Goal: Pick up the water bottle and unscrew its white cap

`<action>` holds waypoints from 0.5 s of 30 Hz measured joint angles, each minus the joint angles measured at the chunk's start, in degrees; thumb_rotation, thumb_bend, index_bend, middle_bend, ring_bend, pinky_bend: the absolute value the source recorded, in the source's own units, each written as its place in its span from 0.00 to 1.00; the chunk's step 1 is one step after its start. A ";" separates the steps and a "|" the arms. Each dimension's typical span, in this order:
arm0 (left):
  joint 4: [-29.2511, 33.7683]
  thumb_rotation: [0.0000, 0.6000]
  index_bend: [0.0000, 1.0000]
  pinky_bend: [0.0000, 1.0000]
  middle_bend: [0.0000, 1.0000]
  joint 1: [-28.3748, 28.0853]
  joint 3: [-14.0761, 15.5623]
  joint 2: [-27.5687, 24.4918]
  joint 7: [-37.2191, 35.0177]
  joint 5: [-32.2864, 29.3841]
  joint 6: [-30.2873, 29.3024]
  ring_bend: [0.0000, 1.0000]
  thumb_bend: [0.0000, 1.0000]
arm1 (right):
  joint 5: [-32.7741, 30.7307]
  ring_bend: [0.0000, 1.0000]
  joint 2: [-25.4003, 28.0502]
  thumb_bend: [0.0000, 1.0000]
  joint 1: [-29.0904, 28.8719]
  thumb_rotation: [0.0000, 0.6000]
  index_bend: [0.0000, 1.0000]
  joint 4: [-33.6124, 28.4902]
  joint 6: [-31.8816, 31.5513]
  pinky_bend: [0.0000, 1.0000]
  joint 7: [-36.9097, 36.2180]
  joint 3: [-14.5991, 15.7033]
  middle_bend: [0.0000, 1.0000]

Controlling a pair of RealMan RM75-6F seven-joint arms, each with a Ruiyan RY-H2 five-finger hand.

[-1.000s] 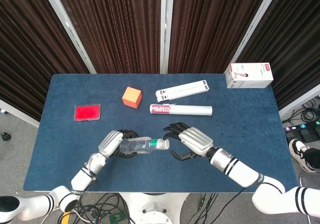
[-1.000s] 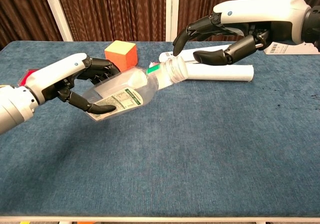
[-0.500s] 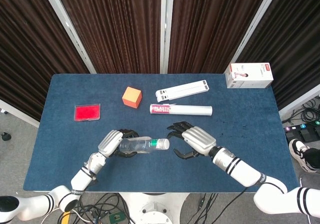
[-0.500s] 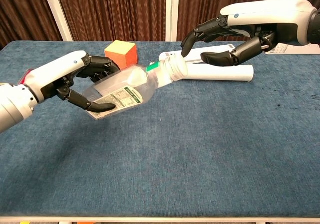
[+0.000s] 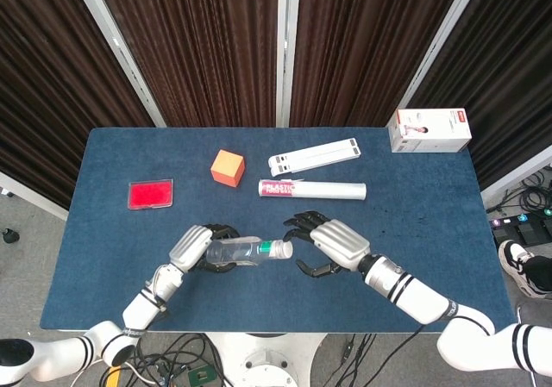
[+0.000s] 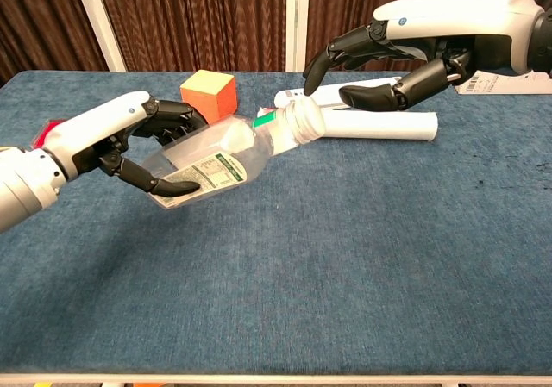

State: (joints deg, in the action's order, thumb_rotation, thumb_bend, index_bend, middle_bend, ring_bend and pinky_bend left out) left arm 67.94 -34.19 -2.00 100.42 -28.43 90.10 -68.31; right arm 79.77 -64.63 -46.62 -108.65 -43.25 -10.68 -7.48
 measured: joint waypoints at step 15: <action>0.04 1.00 0.51 0.47 0.56 0.06 -0.26 -0.09 -0.52 0.11 -0.57 0.43 0.37 | -0.81 0.00 0.02 0.44 0.45 0.56 0.26 0.98 -0.84 0.00 -0.12 -0.09 0.09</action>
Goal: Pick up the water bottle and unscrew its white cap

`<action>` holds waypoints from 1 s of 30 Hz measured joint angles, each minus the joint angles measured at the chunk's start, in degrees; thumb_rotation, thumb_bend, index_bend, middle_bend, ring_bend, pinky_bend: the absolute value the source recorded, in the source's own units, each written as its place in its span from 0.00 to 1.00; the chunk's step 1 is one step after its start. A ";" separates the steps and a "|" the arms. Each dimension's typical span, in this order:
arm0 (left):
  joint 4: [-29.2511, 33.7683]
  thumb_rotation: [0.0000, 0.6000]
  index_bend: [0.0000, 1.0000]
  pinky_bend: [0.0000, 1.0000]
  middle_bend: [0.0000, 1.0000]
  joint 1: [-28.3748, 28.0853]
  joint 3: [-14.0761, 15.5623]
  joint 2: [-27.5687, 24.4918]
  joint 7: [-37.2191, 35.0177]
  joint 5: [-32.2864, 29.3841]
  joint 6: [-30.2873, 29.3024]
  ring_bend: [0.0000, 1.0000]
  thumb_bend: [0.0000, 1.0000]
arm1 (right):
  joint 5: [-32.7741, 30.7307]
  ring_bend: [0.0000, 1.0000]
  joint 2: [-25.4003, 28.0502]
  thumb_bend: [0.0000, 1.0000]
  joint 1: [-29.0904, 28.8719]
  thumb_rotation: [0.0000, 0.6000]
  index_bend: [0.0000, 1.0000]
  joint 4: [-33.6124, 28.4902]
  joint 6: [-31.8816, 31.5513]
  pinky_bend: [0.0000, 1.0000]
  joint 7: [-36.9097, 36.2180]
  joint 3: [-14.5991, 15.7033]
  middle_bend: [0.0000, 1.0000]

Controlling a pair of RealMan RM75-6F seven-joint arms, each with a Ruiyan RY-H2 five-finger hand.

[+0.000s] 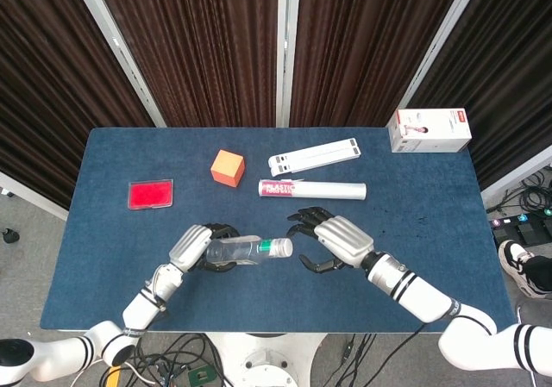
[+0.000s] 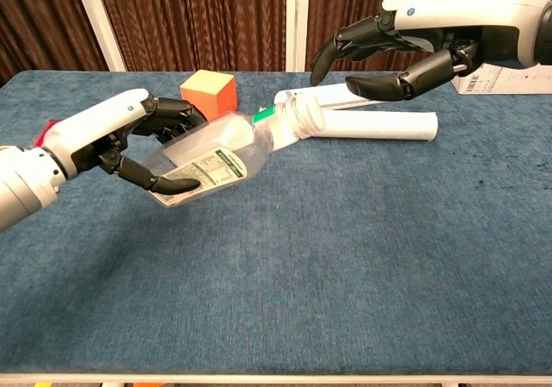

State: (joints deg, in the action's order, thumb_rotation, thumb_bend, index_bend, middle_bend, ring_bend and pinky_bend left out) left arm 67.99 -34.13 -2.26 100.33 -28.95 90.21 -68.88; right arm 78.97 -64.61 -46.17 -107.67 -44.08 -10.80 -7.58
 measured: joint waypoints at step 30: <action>-0.07 1.00 0.51 0.47 0.56 -0.17 -0.23 -0.02 0.12 -0.27 0.23 0.43 0.37 | 0.52 0.00 -0.09 0.44 0.11 0.56 0.26 -0.28 -0.34 0.00 0.28 0.05 0.09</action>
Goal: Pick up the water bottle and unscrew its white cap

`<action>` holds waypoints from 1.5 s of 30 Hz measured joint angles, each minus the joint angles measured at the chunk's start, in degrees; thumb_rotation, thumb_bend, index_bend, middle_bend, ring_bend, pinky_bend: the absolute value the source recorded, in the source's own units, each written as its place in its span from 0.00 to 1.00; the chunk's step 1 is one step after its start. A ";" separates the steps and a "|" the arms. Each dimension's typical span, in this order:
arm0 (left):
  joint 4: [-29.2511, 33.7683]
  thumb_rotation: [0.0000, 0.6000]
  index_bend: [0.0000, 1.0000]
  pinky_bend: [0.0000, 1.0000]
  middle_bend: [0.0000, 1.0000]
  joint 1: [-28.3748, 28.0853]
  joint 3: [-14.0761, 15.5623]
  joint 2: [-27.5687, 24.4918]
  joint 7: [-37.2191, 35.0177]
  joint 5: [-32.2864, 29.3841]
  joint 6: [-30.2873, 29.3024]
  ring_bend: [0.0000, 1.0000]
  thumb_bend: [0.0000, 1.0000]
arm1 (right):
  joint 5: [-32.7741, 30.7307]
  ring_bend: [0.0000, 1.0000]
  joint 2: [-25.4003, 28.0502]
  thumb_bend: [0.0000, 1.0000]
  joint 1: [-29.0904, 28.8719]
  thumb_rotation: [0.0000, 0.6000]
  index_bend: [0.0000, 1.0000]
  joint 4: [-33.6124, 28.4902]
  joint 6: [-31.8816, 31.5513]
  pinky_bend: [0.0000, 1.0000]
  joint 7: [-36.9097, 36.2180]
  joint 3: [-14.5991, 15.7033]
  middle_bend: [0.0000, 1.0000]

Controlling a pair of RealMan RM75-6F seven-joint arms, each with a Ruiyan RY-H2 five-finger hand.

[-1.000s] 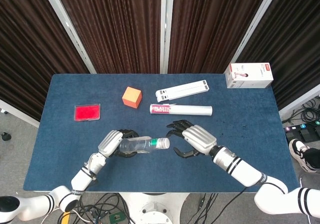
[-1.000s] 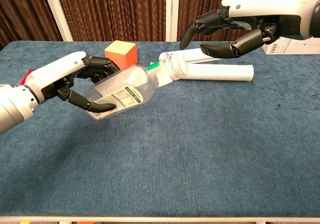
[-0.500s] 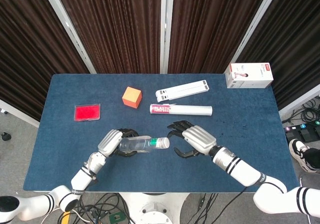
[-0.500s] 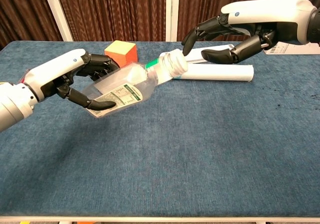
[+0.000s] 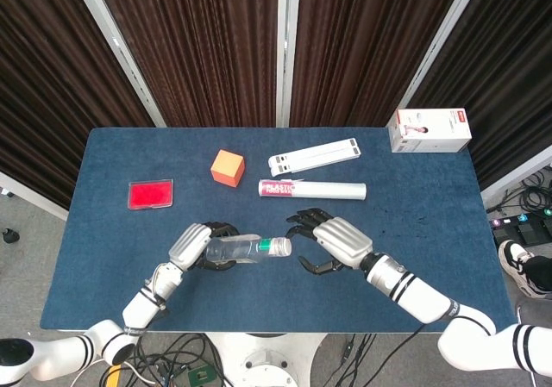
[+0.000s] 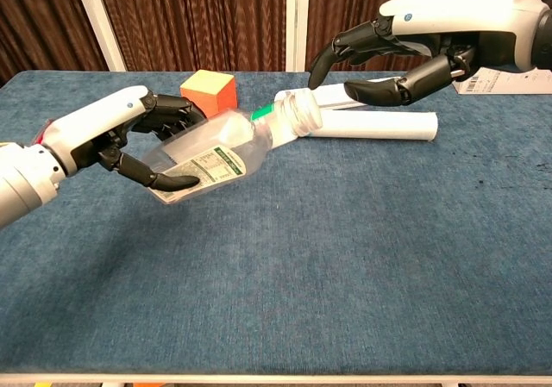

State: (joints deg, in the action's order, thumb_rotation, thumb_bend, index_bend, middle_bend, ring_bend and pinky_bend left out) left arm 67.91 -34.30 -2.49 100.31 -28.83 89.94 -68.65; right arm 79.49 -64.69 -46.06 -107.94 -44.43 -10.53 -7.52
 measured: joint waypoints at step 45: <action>4.13 1.00 0.51 0.47 0.56 -0.58 -1.81 -2.18 -3.67 -1.84 1.37 0.43 0.37 | -0.36 0.00 -10.39 0.18 2.19 0.90 0.36 6.19 -11.65 0.00 11.59 -2.79 0.14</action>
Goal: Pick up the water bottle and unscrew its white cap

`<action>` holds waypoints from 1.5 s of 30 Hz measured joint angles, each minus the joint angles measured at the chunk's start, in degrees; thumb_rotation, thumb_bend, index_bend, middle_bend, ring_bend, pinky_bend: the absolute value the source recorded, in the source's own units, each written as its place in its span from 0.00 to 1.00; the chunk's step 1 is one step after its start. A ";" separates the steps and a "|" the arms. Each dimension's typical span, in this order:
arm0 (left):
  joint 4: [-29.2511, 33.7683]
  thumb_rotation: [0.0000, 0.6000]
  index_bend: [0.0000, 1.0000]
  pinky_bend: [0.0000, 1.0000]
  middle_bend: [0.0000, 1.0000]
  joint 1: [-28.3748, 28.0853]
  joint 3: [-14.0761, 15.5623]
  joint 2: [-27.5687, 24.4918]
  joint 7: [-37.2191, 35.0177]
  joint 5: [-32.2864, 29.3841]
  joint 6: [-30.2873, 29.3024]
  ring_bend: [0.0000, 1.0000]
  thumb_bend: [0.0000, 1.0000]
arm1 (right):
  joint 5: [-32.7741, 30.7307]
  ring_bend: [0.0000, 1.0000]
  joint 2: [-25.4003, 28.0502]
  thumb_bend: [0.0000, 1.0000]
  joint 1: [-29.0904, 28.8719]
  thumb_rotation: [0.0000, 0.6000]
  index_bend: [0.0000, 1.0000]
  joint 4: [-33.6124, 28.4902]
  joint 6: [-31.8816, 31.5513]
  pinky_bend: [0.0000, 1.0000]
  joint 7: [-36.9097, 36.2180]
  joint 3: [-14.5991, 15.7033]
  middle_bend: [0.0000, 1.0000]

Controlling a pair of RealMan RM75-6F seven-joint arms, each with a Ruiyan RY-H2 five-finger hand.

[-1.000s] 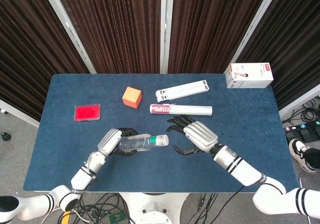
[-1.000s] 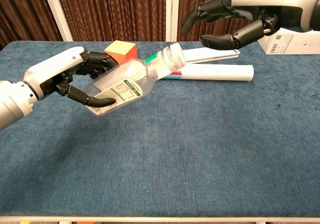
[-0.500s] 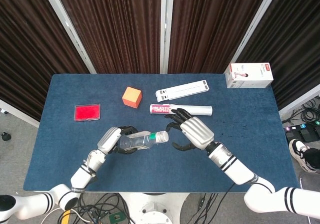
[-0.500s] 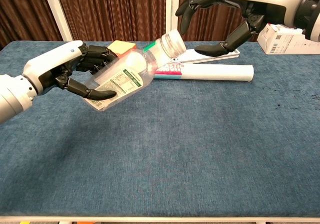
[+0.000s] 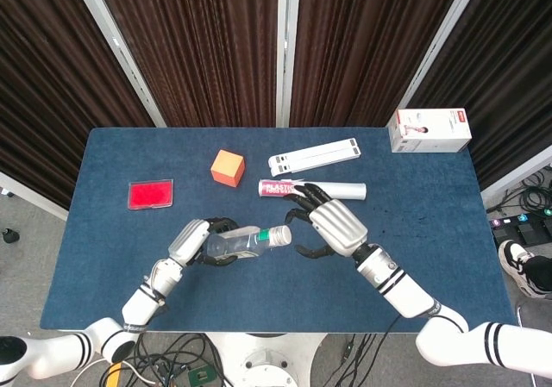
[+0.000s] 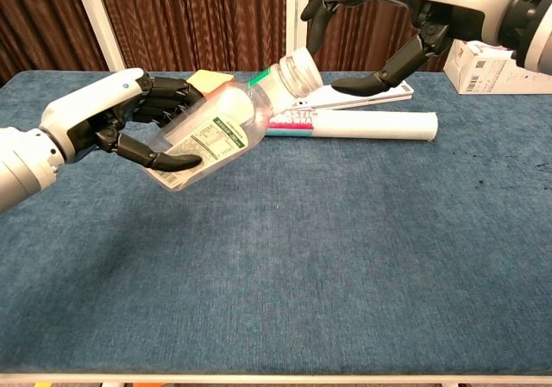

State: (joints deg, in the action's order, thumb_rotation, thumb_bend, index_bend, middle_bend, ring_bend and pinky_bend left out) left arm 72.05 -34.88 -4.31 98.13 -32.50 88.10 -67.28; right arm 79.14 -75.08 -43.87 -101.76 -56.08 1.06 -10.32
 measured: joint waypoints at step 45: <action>0.58 1.00 0.51 0.47 0.55 0.37 0.38 -0.24 0.13 -0.14 0.11 0.43 0.37 | -1.95 0.00 -2.78 0.30 -0.79 1.00 0.51 0.71 -0.75 0.00 2.96 -1.30 0.22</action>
State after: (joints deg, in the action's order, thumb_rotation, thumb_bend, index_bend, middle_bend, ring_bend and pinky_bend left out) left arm 72.62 -34.50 -3.93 97.88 -32.37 87.96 -67.16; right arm 77.19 -77.86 -44.66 -101.05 -56.83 4.02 -11.61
